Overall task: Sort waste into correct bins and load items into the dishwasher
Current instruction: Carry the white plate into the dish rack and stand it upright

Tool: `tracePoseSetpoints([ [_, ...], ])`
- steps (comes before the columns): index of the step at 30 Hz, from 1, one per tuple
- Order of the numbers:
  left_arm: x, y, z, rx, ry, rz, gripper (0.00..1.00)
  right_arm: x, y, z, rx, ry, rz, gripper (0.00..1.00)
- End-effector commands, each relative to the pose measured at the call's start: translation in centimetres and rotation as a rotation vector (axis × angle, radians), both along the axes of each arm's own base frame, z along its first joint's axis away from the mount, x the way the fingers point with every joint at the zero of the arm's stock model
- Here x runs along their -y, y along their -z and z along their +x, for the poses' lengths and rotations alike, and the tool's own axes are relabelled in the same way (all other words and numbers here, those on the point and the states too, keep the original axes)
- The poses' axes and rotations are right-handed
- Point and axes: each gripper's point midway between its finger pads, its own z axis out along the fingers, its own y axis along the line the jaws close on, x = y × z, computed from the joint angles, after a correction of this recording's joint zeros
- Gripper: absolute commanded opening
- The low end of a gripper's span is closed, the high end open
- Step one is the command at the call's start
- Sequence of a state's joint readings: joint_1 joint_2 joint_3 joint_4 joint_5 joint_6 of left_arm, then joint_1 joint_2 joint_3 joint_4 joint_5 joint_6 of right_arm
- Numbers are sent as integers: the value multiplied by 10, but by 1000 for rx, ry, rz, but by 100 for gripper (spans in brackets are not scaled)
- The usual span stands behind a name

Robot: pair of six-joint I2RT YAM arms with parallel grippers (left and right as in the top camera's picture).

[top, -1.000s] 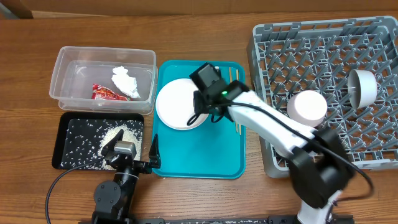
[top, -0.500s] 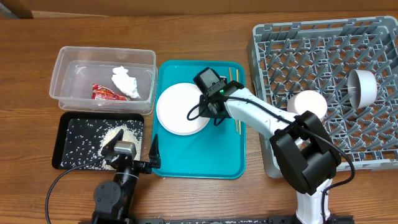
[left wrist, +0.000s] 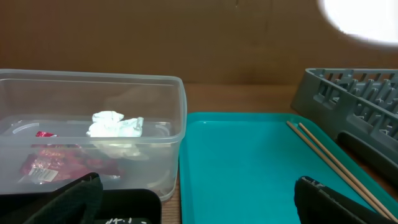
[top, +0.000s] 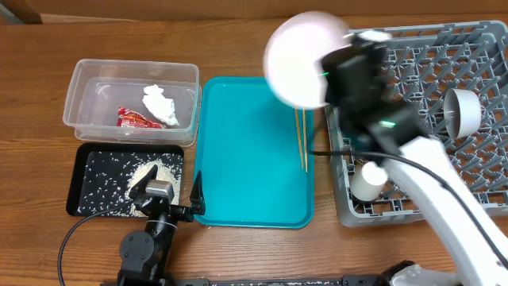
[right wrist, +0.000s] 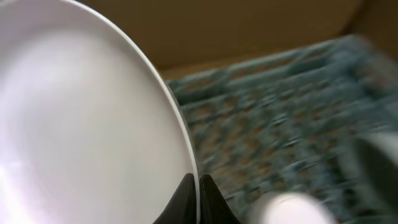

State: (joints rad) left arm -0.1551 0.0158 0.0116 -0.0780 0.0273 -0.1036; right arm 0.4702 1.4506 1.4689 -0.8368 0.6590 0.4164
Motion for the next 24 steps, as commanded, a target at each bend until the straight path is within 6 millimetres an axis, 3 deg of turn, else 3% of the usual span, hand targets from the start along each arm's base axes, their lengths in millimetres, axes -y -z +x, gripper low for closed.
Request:
tracePoseSetpoints([
  [1,1,0,0,9,8,8,100,72,-15,0,-1,203,-282,4],
  [6,1,0,0,9,8,8,100,139,-6,8,-53,392,-379,4],
  [11,1,0,0,9,8,8,100,175,7,19,-80,503,-435,4],
  [14,1,0,0,9,8,8,100,179,15,32,-105,491,-490,4],
  [20,1,0,0,9,8,8,100,173,55,46,-203,452,-542,4],
  [24,1,0,0,9,8,8,100,170,60,46,-219,472,-598,4],
])
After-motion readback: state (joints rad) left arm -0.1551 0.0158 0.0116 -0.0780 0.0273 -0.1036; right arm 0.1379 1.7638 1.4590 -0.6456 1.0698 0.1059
